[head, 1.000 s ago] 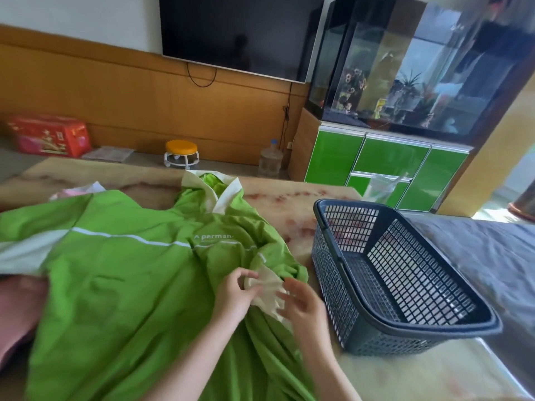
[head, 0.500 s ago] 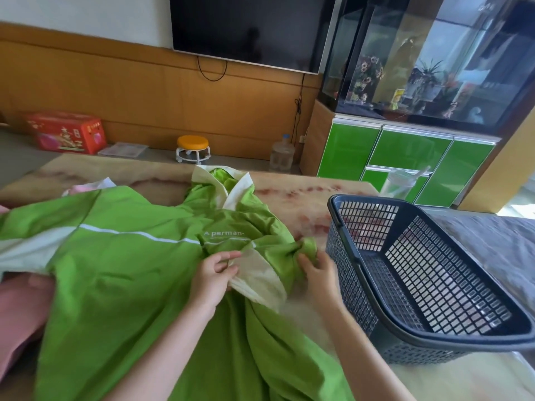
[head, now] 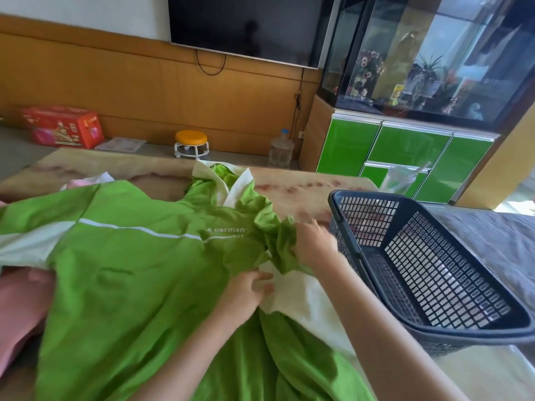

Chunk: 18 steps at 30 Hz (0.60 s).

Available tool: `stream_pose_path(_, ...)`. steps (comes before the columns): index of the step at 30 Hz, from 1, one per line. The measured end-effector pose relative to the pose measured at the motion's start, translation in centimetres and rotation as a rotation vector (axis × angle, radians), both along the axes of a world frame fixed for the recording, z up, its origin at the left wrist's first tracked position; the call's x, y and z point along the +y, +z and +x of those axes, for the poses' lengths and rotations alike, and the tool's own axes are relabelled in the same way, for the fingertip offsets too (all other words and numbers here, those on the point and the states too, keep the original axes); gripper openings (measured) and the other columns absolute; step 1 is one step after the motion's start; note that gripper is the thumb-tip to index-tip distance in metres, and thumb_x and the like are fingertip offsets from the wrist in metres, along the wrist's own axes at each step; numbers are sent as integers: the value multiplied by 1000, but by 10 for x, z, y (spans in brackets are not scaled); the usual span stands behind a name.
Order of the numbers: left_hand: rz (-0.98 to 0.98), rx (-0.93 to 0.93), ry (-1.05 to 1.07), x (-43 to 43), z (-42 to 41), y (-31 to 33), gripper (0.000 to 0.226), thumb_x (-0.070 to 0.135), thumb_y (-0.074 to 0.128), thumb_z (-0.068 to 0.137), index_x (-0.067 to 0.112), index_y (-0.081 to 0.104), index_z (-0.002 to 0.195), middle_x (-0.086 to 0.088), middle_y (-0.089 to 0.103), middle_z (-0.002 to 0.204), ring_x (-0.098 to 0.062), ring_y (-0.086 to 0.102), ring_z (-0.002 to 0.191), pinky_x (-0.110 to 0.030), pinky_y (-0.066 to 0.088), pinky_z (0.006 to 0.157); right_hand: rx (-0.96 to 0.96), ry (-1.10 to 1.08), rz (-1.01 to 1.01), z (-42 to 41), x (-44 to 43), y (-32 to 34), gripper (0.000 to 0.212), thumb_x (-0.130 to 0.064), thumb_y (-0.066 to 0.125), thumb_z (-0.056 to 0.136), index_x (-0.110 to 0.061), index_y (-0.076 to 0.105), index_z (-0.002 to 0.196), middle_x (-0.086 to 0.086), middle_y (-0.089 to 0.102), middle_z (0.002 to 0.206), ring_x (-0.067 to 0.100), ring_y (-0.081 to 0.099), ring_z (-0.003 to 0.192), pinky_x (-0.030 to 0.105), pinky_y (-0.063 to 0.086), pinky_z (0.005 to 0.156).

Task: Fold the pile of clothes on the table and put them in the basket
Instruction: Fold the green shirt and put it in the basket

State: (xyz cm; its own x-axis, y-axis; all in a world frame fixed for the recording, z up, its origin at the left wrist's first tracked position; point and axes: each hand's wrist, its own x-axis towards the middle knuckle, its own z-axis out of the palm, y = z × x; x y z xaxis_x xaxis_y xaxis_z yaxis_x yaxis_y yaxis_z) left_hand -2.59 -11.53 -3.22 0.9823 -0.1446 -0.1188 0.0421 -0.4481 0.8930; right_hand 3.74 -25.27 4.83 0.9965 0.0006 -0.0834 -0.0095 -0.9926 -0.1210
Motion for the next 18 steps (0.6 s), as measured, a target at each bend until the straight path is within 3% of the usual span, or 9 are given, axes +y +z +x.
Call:
stream_pose_path(2,12,16,-72,4,-2,-8,35,24,57,93,25,56,128,0,39,146,-15,39,133,-30,30,111,111,-16,-67,-9,-4,-24,45,-7,41,92,-11,42,137,14,36,141,32,40,127,43,38,101)
stream_pose_path(5,-184,43,-91,7,-2,-10,45,3,48,95,29,47,132,0,44,142,-9,53,118,-31,45,101,147,-37,-96,-13,-9,-39,61,0,40,90,-11,24,148,14,10,157,33,21,140,44,25,113)
stream_pose_path(7,-373,112,-111,7,-2,-7,52,-8,39,95,18,37,140,2,42,139,-4,54,107,-21,52,87,-44,-3,22,-8,-11,-38,52,-8,41,94,-14,31,145,11,22,154,30,27,138,43,26,111)
stream_pose_path(9,-443,166,-149,3,1,-9,57,-11,37,94,14,28,145,4,37,140,-7,54,110,-18,52,82,-177,47,170,1,-8,-35,45,-34,46,96,-21,43,138,4,44,142,27,40,129,40,36,102)
stream_pose_path(12,-538,191,-140,-7,1,-15,59,-12,39,93,15,30,144,4,35,146,-13,54,117,-22,52,87,18,50,278,11,4,-39,67,-53,61,81,-31,39,140,4,50,135,28,49,121,42,45,96)
stream_pose_path(13,-588,185,-115,-10,0,-16,55,-13,40,93,14,35,141,2,38,145,-14,56,116,-23,52,86,73,28,250,12,6,-44,70,-50,65,78,-30,39,140,6,51,133,29,50,119,43,45,96)
stream_pose_path(15,-664,162,-18,-13,-1,-19,47,-13,42,92,18,46,127,0,47,135,-12,61,106,-23,55,79,103,-59,238,17,3,-55,56,-32,64,82,-24,46,134,9,55,128,29,54,115,41,47,95)
stream_pose_path(18,-484,53,61,-4,2,-25,39,-8,42,94,21,51,117,-2,52,131,-3,61,101,-21,54,78,-10,-183,253,30,-13,-58,36,-4,48,90,-16,57,123,10,59,119,28,57,108,38,49,91)
